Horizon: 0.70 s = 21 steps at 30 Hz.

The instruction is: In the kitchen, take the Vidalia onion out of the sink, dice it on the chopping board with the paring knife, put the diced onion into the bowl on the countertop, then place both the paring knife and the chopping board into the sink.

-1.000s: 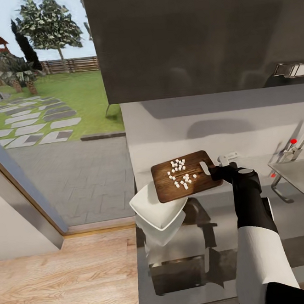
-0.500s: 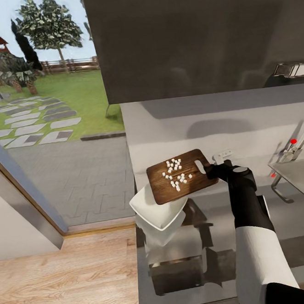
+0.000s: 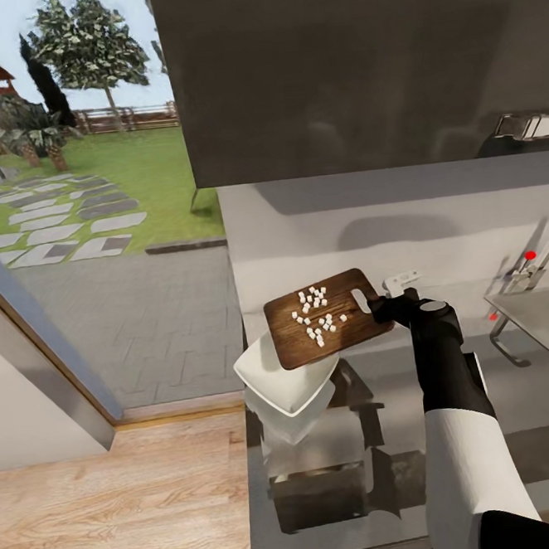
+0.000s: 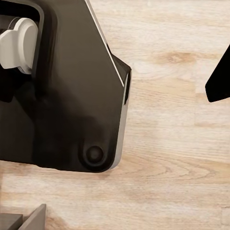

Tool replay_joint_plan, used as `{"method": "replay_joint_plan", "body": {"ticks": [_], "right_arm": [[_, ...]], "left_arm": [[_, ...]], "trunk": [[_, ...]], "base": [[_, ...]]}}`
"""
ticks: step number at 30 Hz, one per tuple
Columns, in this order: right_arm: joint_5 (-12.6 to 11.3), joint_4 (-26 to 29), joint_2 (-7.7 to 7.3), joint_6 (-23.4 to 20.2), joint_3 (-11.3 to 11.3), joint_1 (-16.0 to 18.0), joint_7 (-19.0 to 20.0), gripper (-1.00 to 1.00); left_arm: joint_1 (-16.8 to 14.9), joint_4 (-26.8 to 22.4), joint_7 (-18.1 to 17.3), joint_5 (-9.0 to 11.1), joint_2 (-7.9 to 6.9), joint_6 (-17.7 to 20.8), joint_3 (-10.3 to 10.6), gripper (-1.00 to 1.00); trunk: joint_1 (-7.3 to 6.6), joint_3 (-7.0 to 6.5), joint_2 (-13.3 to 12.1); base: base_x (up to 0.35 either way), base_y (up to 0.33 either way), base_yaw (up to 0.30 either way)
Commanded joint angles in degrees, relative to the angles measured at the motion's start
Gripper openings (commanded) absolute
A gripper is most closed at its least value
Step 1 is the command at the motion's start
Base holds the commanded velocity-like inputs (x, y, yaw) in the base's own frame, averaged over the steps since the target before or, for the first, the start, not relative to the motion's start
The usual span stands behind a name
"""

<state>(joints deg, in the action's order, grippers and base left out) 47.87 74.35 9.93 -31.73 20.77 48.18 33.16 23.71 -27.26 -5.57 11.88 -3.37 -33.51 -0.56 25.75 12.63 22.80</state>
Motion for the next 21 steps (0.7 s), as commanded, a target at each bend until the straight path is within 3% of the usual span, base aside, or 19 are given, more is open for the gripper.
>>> {"method": "replay_joint_plan", "body": {"ticks": [1,14,21], "right_arm": [[0.56,0.06,0.07,0.02,0.15,0.07,0.45,-1.0],[0.45,-0.1,0.07,1.59,0.15,0.07,-0.9,-1.0],[-1.03,-0.41,0.07,2.23,0.15,0.07,-0.91,-1.0]], "left_arm": [[0.02,-0.08,-0.58,0.6,-0.01,0.02,-0.06,1.0],[0.02,-0.08,-0.58,0.6,-0.02,0.11,-0.06,1.0],[0.02,-0.08,-0.58,0.6,-0.01,0.11,-0.06,1.0]], "trunk": [[0.04,0.1,0.11],[0.04,0.1,0.11],[0.04,0.1,0.11]], "base": [[0.0,0.0,0.0],[0.0,0.0,0.0],[0.0,0.0,0.0]]}}
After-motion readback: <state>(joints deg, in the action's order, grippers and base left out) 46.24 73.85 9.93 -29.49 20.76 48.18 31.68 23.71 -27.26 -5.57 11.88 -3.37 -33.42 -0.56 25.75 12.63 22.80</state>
